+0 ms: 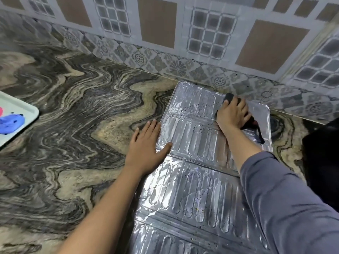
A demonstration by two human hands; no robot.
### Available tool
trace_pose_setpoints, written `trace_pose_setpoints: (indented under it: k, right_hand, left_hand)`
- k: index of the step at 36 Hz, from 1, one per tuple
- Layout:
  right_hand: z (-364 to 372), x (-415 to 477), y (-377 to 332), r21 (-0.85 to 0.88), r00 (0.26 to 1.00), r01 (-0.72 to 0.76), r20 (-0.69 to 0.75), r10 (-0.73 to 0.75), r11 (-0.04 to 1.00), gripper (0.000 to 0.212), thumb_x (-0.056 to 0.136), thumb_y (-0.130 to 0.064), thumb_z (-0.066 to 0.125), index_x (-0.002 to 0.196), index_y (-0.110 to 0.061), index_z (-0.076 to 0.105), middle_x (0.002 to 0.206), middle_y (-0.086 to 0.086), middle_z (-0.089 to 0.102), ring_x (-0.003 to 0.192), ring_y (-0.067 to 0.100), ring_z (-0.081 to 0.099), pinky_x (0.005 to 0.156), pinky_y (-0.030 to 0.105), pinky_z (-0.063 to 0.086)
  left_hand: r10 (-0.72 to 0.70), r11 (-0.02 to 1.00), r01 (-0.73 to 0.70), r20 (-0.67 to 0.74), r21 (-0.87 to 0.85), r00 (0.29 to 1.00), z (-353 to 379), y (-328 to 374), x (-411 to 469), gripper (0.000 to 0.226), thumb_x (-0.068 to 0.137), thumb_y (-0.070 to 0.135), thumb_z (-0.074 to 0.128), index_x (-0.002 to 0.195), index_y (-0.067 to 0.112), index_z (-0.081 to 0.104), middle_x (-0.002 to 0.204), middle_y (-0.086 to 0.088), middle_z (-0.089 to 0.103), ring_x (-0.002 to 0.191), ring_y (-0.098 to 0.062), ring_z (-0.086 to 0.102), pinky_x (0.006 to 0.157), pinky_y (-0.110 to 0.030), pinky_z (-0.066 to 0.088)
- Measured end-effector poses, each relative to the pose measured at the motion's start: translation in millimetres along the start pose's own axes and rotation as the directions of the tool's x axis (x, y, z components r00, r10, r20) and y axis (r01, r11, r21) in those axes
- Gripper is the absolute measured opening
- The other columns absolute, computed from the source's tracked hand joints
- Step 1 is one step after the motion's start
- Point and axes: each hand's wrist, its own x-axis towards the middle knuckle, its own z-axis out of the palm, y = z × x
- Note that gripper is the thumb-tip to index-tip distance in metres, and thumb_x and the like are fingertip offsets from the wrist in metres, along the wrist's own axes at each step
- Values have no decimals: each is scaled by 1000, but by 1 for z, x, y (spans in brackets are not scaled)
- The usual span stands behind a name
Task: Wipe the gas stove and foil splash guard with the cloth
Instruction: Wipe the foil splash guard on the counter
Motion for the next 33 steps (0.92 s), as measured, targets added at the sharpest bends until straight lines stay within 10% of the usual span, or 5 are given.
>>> trace_pose_setpoints:
  k: [22,33]
  right_hand:
    - [41,-23,-92,47,932,312,180,-315,949,46,98,-34,30,142,-18,30,153,3,24,140,23,19,114,42,10]
    - [19,-26,-73,176,566,734,376,-734,656,44,100,-32,29,143,-24,30,149,-4,31,137,17,25,112,37,15]
  left_hand:
    - [-7,1000,7,2,11,1000,1,1,0,74,88,65,19,150,28,-1,158,11,-8,144,-4,-10,118,-34,-8]
    - [-10,1000,9,19,22,1000,0,2,-1,74,90,65,18,149,27,-5,157,10,-12,144,-4,-13,118,-34,-9]
